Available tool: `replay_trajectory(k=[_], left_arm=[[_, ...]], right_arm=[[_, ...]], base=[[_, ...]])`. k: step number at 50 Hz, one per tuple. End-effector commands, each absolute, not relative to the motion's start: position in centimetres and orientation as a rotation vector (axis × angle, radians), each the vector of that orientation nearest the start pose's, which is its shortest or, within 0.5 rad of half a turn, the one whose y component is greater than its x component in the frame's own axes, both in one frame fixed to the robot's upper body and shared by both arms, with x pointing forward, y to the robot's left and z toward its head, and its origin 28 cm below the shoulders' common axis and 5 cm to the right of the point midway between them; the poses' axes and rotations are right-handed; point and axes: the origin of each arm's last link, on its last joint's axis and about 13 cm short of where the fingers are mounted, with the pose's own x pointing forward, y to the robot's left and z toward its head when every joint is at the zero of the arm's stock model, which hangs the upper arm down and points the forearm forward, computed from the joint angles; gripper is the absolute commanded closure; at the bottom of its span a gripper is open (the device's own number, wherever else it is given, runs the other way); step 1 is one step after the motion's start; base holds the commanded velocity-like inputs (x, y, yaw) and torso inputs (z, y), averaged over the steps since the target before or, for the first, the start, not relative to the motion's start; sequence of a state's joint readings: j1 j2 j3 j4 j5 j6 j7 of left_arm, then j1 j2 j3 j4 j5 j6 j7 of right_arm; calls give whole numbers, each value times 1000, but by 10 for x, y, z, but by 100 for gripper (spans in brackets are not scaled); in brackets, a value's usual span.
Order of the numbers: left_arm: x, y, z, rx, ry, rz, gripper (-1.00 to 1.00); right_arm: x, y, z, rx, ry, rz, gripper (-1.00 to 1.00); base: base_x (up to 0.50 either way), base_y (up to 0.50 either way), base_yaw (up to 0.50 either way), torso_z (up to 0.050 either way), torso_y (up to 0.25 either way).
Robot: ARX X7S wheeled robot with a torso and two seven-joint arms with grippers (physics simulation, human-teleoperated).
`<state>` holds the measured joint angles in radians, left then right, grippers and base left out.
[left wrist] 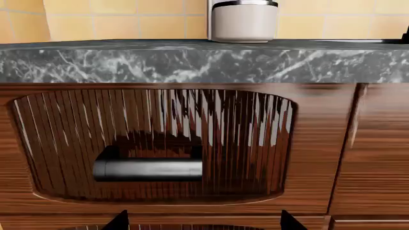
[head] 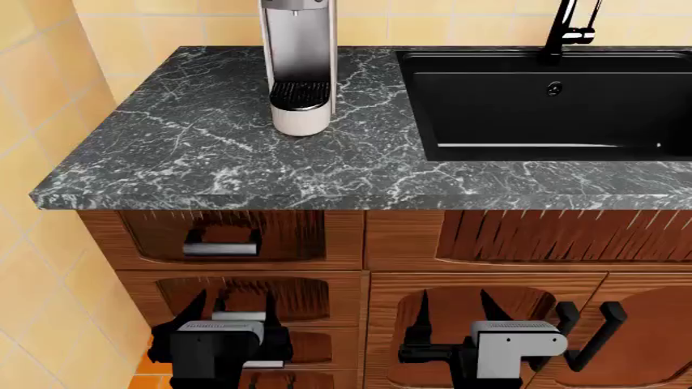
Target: Pick the mug from the cabinet, place it under the coffee machine dispenser, and press the start button.
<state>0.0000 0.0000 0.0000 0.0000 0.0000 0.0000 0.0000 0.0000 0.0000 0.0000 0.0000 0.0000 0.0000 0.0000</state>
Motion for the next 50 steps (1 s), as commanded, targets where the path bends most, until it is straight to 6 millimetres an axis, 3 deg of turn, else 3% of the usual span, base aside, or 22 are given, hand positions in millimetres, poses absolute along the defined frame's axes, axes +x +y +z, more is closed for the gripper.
replay_trajectory(k=[1, 7, 13, 17, 23, 30, 39, 45, 50], left_arm=[[211, 206, 13, -31, 21, -12, -100], [205, 209, 18, -65, 14, -18, -100], [195, 214, 29, -122, -17, -55, -100], [189, 217, 55, -147, -65, -67, -100], [191, 217, 111, -158, -187, -99, -100], [188, 216, 156, -175, -315, -100, -100], [192, 219, 193, -183, -422, -80, -100], [193, 219, 201, -176, -448, -92, -100], [196, 220, 199, -174, -435, -91, -100]], right_arm=[[210, -96, 14, 0, -2, 4, -100], [205, -95, 17, 23, -9, 17, -100], [192, -92, 33, 29, -60, 26, -100], [181, -92, 67, 37, -146, 32, -100], [162, -97, 138, 11, -331, 27, -100], [157, -95, 179, 7, -445, 62, -100], [163, -91, 206, 27, -513, 93, -100], [168, -91, 217, 38, -536, 104, -100], [171, -90, 213, 43, -520, 109, -100]], base=[[0, 0, 0, 0, 0], [0, 0, 0, 0, 0], [0, 0, 0, 48, 0], [0, 0, 0, 50, 0], [0, 0, 0, 50, 0], [0, 0, 0, 50, 0], [0, 0, 0, 50, 0], [0, 0, 0, 50, 0], [0, 0, 0, 50, 0]])
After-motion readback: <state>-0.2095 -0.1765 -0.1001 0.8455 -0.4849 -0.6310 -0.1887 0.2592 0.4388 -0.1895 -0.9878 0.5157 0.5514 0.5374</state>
